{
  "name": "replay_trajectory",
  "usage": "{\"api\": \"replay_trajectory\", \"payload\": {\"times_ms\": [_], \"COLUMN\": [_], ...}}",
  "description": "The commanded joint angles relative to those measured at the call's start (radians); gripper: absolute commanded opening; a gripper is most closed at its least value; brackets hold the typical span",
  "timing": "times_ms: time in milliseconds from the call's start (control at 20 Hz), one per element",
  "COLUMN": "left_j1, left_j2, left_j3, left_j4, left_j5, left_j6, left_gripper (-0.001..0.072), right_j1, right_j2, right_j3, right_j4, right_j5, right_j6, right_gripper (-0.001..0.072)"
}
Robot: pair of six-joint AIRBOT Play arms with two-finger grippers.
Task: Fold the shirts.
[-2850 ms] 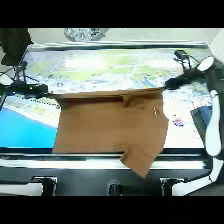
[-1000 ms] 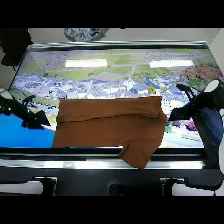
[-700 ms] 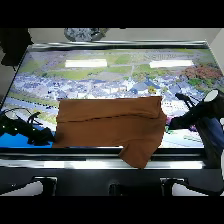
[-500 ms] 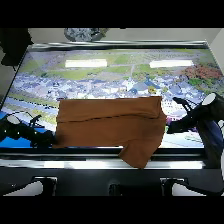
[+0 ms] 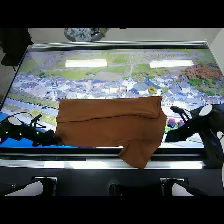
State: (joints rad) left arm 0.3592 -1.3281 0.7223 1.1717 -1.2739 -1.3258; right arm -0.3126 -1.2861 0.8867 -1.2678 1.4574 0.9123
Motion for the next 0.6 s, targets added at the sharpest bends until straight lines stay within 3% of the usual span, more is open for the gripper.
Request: {"api": "replay_trajectory", "payload": {"times_ms": [0, 300, 500, 550], "left_j1": [-0.004, 0.088, 0.108, 0.107], "left_j2": [-0.003, 0.067, 0.059, 0.058], "left_j3": [-0.001, 0.05, 0.017, 0.017], "left_j4": [0.006, 0.006, 0.006, 0.006], "left_j5": [0.002, -0.115, -0.111, -0.111], "left_j6": [0.004, 0.072, 0.082, 0.09], "left_gripper": [0.0032, 0.0053, 0.0361, 0.04], "right_j1": [-0.001, -0.001, -0.001, -0.001], "right_j2": [0.064, 0.068, 0.068, 0.068], "right_j3": [-0.048, -0.083, -0.083, -0.083], "right_j4": [0.0, 0.0, 0.0, 0.0], "right_j5": [-0.02, -0.021, -0.023, -0.018], "right_j6": [-0.005, -0.012, -0.011, -0.012], "right_gripper": [0.0378, 0.0377, 0.0377, 0.0377]}}
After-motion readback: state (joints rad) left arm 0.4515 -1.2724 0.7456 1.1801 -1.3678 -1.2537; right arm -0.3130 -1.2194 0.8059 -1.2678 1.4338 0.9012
